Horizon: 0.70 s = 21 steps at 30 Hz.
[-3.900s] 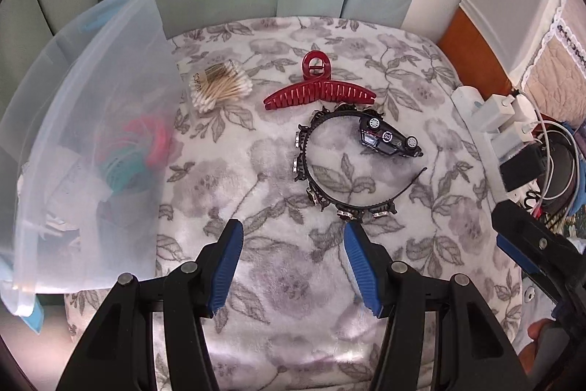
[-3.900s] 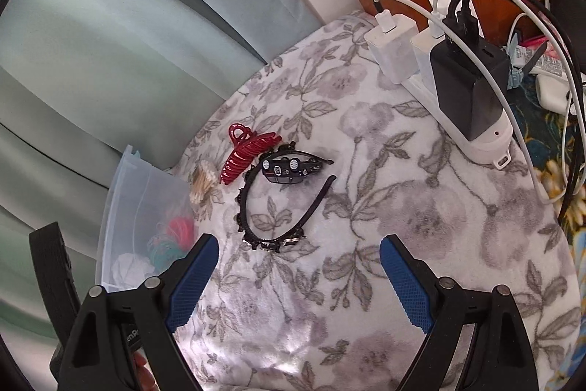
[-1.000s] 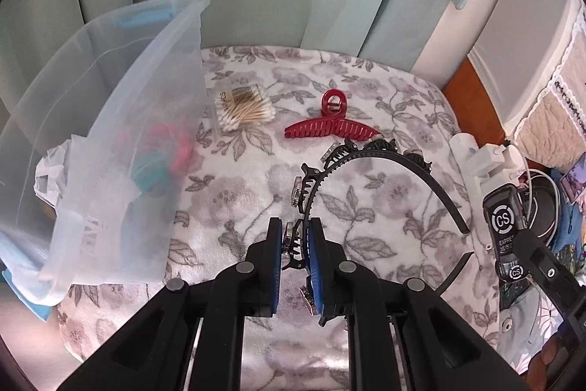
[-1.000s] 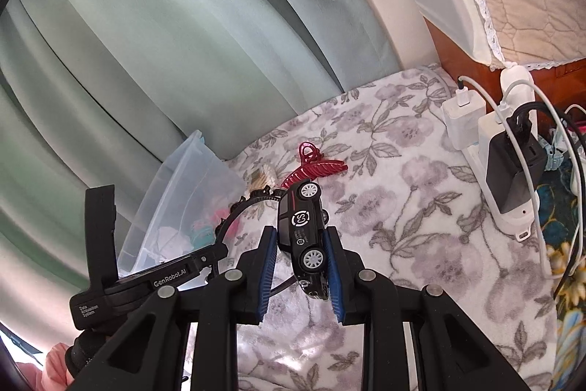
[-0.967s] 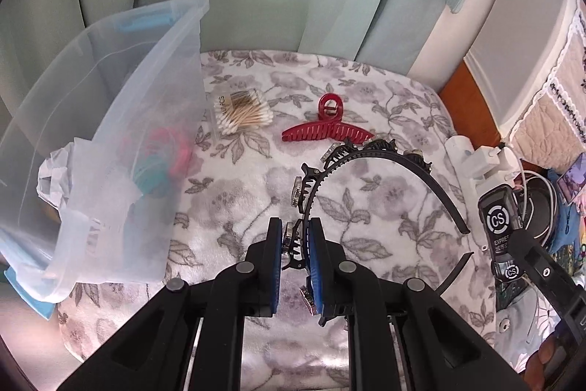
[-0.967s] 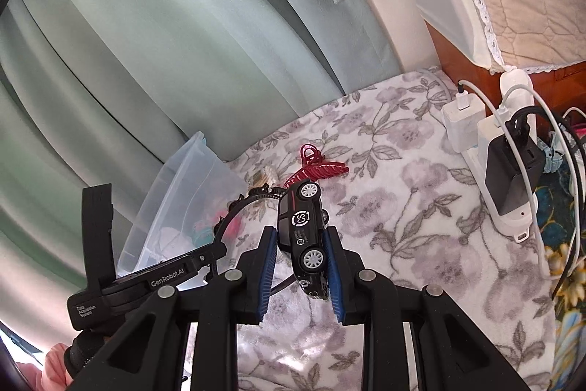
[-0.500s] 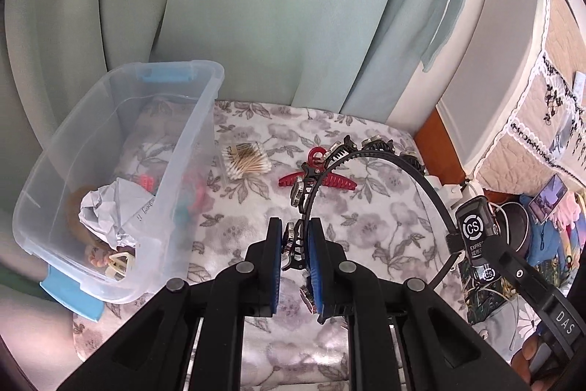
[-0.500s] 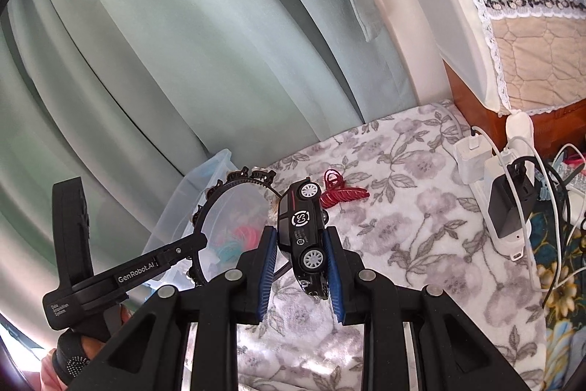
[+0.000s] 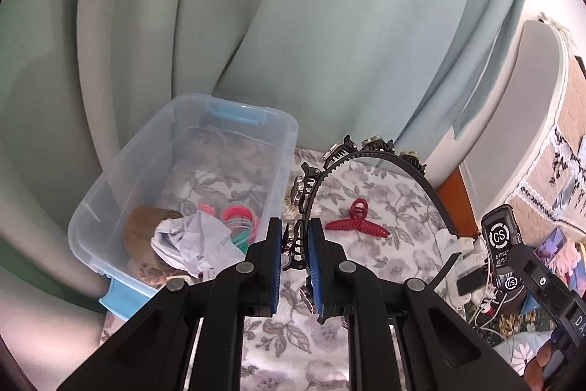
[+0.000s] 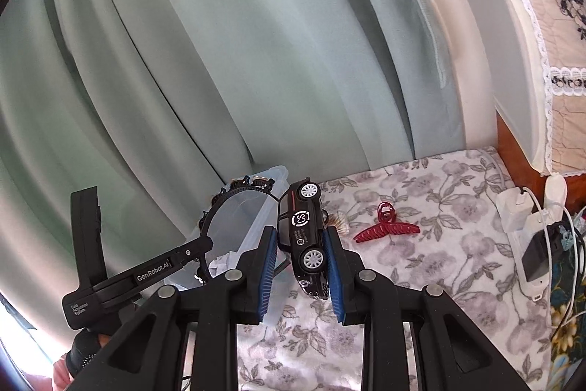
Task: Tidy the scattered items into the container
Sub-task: 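Carry the headband and toy car over the clear box with both tools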
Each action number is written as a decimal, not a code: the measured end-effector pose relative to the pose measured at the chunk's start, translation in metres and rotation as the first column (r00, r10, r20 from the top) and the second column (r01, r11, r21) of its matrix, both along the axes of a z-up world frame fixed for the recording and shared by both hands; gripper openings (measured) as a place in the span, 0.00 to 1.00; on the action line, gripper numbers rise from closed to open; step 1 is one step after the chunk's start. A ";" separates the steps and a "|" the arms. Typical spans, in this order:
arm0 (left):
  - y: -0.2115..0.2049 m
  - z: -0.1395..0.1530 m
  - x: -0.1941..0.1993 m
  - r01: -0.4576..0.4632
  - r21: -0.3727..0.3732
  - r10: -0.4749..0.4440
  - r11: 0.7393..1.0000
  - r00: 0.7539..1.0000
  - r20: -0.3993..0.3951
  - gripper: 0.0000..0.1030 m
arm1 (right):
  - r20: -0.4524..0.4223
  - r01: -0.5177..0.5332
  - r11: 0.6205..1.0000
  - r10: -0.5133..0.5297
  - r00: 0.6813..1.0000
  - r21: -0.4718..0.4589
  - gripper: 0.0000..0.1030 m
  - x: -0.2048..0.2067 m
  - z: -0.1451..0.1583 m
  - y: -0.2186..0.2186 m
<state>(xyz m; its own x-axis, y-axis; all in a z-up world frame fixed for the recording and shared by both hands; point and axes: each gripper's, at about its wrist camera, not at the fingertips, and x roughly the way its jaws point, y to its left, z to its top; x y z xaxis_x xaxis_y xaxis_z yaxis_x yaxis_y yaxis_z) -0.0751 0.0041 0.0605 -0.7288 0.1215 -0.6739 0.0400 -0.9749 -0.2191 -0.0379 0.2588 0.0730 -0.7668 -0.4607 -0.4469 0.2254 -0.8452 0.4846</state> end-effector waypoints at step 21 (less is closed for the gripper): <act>-0.154 -0.019 0.010 -0.335 0.055 0.335 0.941 0.942 0.010 0.14 | 0.011 -0.258 0.957 0.259 0.966 0.131 0.27 -0.044 -0.005 -0.145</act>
